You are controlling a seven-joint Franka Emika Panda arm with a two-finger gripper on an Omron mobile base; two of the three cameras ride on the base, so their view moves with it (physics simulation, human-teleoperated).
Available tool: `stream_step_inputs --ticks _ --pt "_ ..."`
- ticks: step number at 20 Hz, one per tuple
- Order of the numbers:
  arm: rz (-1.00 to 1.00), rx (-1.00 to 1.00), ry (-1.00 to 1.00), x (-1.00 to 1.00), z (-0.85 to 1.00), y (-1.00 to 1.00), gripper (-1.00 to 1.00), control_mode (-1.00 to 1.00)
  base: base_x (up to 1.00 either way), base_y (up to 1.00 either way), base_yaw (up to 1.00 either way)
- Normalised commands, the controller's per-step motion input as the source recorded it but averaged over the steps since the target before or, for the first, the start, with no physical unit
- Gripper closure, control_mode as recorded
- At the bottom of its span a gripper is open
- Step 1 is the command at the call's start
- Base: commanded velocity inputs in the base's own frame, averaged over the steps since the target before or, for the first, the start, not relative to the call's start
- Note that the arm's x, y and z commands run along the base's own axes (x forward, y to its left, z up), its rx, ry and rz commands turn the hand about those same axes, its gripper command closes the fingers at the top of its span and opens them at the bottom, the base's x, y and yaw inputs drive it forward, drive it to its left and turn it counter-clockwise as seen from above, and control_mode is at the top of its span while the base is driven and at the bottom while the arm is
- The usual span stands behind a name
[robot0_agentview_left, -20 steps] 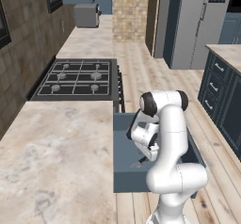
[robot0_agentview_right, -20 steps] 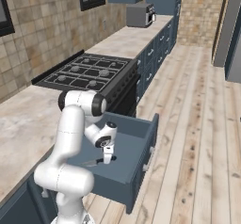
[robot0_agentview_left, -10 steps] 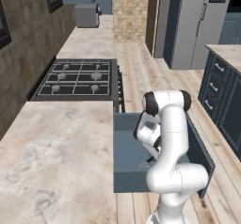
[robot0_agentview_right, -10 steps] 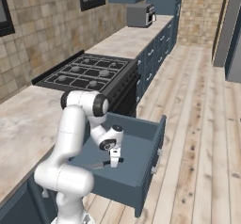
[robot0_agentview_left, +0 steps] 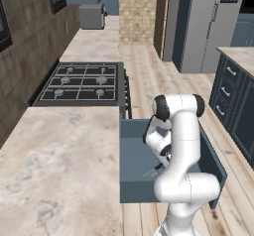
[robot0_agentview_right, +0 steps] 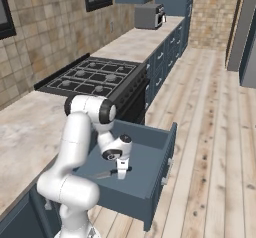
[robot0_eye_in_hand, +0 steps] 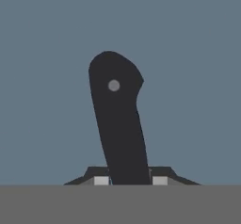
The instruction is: Pick up the knife from the drawer and place it on the cutting board. Then place the meat from the plate to the cutting board.
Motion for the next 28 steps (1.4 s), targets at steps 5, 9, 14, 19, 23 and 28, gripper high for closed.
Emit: stream_step_inputs --ticks 5,9,14,19,23,28 --pt "-0.03 0.15 0.27 0.07 0.62 -0.11 1.0 -1.0 0.0 0.0 0.0" --pt "0.0 0.16 0.41 0.3 0.6 -0.1 1.0 -1.0 0.0 0.0 0.0" --pt "-0.01 0.2 0.37 0.32 0.83 -0.23 1.0 -1.0 0.0 0.0 0.0" --pt "0.0 0.17 0.24 0.51 0.87 -0.28 1.0 -1.0 0.0 0.0 0.0" --pt "0.0 0.19 0.05 0.17 0.81 -0.46 1.0 -1.0 0.0 0.0 0.0" --pt "0.0 0.08 -0.15 -0.22 0.75 -0.07 1.0 -1.0 0.0 0.0 0.0"
